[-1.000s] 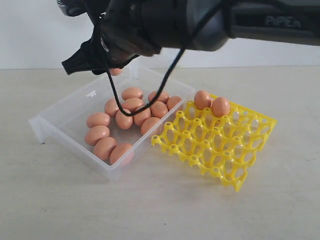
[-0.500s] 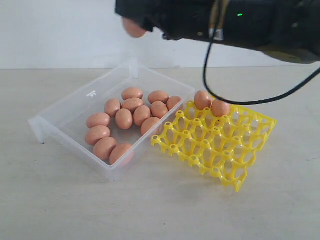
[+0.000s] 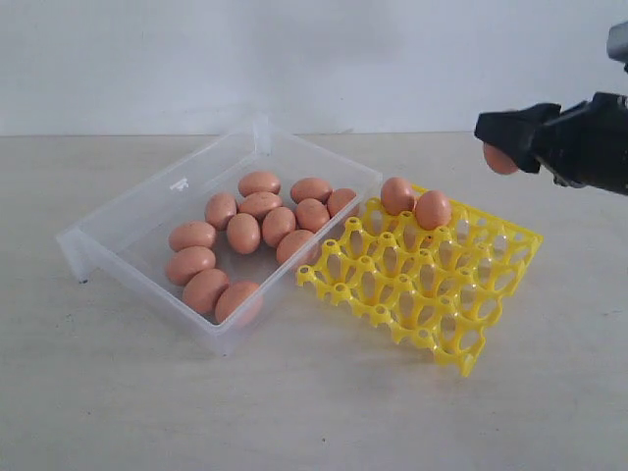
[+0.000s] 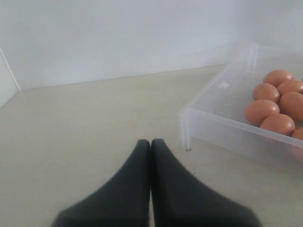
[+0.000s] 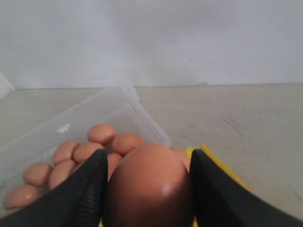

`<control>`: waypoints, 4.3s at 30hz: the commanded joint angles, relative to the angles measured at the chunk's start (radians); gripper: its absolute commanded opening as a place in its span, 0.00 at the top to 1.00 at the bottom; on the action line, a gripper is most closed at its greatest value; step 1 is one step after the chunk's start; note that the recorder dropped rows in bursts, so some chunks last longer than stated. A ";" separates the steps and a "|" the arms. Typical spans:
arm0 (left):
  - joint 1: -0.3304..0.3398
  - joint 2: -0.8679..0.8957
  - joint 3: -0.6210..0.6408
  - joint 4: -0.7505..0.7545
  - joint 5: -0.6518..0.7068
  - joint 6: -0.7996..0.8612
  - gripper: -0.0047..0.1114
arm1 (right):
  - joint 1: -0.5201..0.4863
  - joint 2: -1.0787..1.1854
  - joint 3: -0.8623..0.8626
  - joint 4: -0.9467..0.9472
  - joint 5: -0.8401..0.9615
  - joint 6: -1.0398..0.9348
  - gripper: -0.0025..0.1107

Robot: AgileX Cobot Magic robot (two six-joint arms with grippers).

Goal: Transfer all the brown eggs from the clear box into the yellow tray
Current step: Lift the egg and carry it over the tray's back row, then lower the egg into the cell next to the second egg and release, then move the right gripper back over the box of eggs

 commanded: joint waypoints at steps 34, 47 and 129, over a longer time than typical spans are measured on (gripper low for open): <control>-0.001 -0.002 0.003 -0.004 -0.007 -0.009 1.00 | -0.029 0.452 -0.124 0.119 -0.218 -0.474 0.98; -0.001 -0.002 0.003 -0.004 -0.007 -0.009 1.00 | 0.013 0.461 -0.160 0.100 -0.110 -0.499 0.98; -0.001 -0.002 0.003 -0.004 -0.007 -0.009 1.00 | 0.971 -0.010 -0.575 0.175 1.365 -0.316 0.98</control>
